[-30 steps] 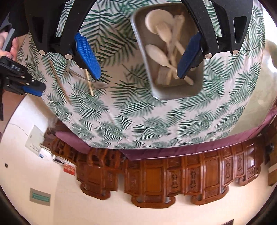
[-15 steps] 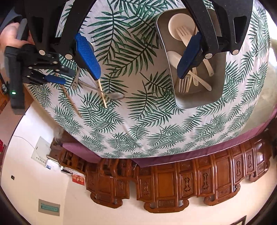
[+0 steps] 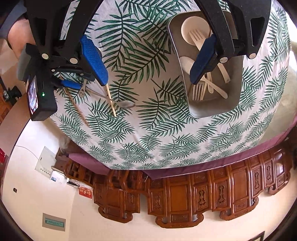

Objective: Organize utensils
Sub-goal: 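Grasp the metal smiley-face spoon with the right gripper while the left reaches toward a chopstick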

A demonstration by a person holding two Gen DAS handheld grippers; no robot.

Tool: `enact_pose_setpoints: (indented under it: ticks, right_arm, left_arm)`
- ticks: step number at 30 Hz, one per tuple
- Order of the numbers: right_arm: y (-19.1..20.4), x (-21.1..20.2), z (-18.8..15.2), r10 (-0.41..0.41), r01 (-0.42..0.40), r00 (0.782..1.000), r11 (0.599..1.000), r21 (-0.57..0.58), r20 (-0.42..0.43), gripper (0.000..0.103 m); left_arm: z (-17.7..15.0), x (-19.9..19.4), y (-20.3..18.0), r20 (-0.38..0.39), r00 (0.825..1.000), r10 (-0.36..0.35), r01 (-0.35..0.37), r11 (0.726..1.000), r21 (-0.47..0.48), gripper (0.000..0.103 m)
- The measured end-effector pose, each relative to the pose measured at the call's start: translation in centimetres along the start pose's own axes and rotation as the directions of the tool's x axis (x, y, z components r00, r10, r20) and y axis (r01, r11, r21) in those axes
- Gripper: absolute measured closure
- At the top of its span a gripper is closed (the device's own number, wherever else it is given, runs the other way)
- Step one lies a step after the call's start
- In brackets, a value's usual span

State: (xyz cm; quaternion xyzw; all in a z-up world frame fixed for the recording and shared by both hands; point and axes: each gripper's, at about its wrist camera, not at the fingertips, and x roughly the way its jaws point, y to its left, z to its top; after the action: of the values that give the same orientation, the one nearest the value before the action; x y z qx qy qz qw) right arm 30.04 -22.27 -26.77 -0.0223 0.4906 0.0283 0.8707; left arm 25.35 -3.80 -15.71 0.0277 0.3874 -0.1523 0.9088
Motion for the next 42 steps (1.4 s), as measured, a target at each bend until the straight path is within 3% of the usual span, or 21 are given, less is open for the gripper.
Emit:
enact_pose_setpoints:
  ticks: [4,12,18,20,22,26,29,31,37,42]
  right_arm:
    - [-0.8,-0.1,0.0,0.007,-0.007,1.000,1.000,-0.012,-0.015,0.077]
    - [-2.4,-0.3,-0.1,0.030,-0.032,0.999,0.999,-0.035,-0.039,0.091]
    - [-2.5,-0.8,-0.5,0.047,-0.051,0.996,0.997,-0.053,-0.073,0.091]
    - [-2.2,-1.2,-1.0,0.046,-0.051,0.996,0.997,-0.059,-0.082,0.085]
    - [-2.0,-1.5,-1.6,0.051,-0.056,0.995,0.997,-0.056,-0.088,0.073]
    - [-1.8,-2.0,-2.5,0.052,-0.057,0.992,0.998,-0.038,-0.113,0.071]
    - [-1.2,-2.1,-2.9,0.027,-0.037,0.993,0.996,-0.080,-0.116,0.077]
    - [-1.6,-2.2,-3.0,0.029,-0.037,0.992,0.997,-0.070,-0.120,0.094]
    - [-2.3,-2.3,-3.1,0.027,-0.034,0.994,0.997,-0.071,-0.108,0.097]
    - [-3.7,-2.4,-3.1,0.028,-0.032,0.997,0.998,-0.050,-0.077,0.097]
  left_arm:
    - [-0.1,0.1,-0.3,-0.005,1.000,-0.005,0.005,1.000,0.015,0.017]
    - [-0.3,0.2,-0.9,-0.009,1.000,-0.011,0.011,0.999,0.030,0.017]
    - [-0.5,0.6,-1.4,-0.020,1.000,-0.013,0.014,0.999,0.043,0.017]
    - [-0.5,0.6,-1.6,-0.021,1.000,-0.015,0.016,0.999,0.046,0.017]
    - [-0.7,0.7,-1.8,-0.025,0.999,-0.022,0.024,0.999,0.048,0.017]
    - [-1.2,1.0,-2.3,-0.041,0.999,-0.031,0.034,0.997,0.062,0.017]
    - [-1.4,1.3,-2.8,-0.053,0.998,-0.036,0.040,0.997,0.073,0.017]
    - [-1.5,1.5,-3.0,-0.059,0.997,-0.041,0.046,0.996,0.075,0.017]
    - [-2.4,3.4,-5.2,-0.129,0.988,-0.090,0.102,0.991,0.088,0.037]
    - [-2.9,5.4,-7.2,-0.165,0.982,-0.089,0.109,0.987,0.116,0.041]
